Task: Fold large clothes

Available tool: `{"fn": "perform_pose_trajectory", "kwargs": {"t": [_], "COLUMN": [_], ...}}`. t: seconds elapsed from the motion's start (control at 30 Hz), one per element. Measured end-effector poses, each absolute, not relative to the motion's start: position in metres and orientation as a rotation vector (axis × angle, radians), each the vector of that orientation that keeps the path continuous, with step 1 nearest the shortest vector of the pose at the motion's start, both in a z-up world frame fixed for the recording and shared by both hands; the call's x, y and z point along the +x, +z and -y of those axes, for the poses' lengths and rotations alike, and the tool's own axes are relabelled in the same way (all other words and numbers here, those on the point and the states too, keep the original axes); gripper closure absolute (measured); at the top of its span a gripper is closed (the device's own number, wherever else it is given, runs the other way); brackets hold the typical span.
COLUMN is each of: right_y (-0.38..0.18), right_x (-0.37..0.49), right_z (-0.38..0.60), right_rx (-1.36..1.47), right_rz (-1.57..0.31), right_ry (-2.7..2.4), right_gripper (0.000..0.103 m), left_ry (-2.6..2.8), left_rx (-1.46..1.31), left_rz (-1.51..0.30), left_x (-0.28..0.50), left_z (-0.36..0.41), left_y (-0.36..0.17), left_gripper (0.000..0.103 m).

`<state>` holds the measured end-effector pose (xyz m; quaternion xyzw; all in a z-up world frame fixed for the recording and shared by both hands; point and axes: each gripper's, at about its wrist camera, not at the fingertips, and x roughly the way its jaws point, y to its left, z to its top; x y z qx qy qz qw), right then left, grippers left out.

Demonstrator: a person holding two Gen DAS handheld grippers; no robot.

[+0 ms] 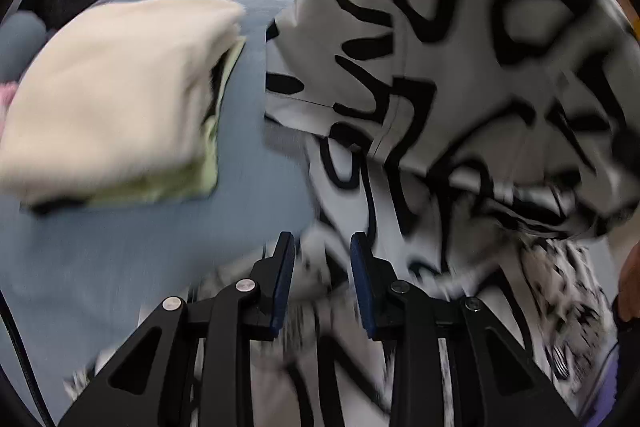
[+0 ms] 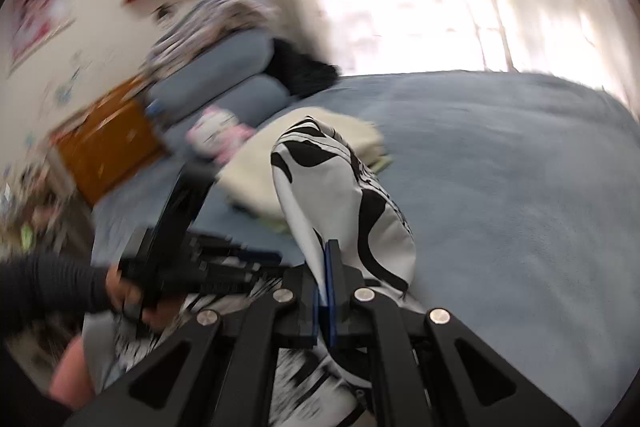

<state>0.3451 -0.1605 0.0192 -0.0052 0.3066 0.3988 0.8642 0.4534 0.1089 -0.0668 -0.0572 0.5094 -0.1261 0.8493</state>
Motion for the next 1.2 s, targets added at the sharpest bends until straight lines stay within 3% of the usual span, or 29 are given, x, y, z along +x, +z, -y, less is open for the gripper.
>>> {"fn": "perform_pose_trajectory", "kwargs": {"t": [0.17,0.43,0.53,0.6,0.67,0.77,0.93,1.2], "right_y": [0.011,-0.057,-0.061,-0.054,-0.052,-0.052,-0.066,-0.108], "right_x": [0.242,0.139,0.127,0.130,0.130,0.120,0.115,0.128], "right_z": [0.146,0.151,0.170,0.177,0.189,0.214,0.244,0.252], "right_rx": [-0.241,-0.517,-0.374,-0.262,-0.155,0.036,0.344,0.754], "right_rz": [-0.645,-0.794,-0.809,-0.806,-0.805,-0.801,-0.867,-0.920], "right_ry": [0.867,0.637,0.537,0.494,0.444,0.393,0.419,0.523], "right_gripper": [0.100,0.093,0.093,0.090,0.069,0.050,0.050,0.050], "left_ry": [-0.289,-0.412,-0.444,-0.466,-0.485,-0.514,-0.533,-0.551], "left_rx": [-0.234,-0.227,-0.244,-0.272,-0.311,-0.374,-0.507,-0.663], "left_rz": [-1.099,-1.145,-1.139,-1.125,-1.101,-1.070,-1.042,-1.084], "left_x": [0.376,0.274,0.261,0.254,0.243,0.241,0.257,0.305], "left_z": [-0.133,-0.128,-0.131,-0.135,-0.144,-0.159,-0.182,-0.185], "left_y": [-0.069,-0.076,-0.074,-0.069,-0.066,-0.060,-0.073,-0.142], "left_gripper": [0.076,0.076,0.075,0.069,0.058,0.053,0.053,0.053]}}
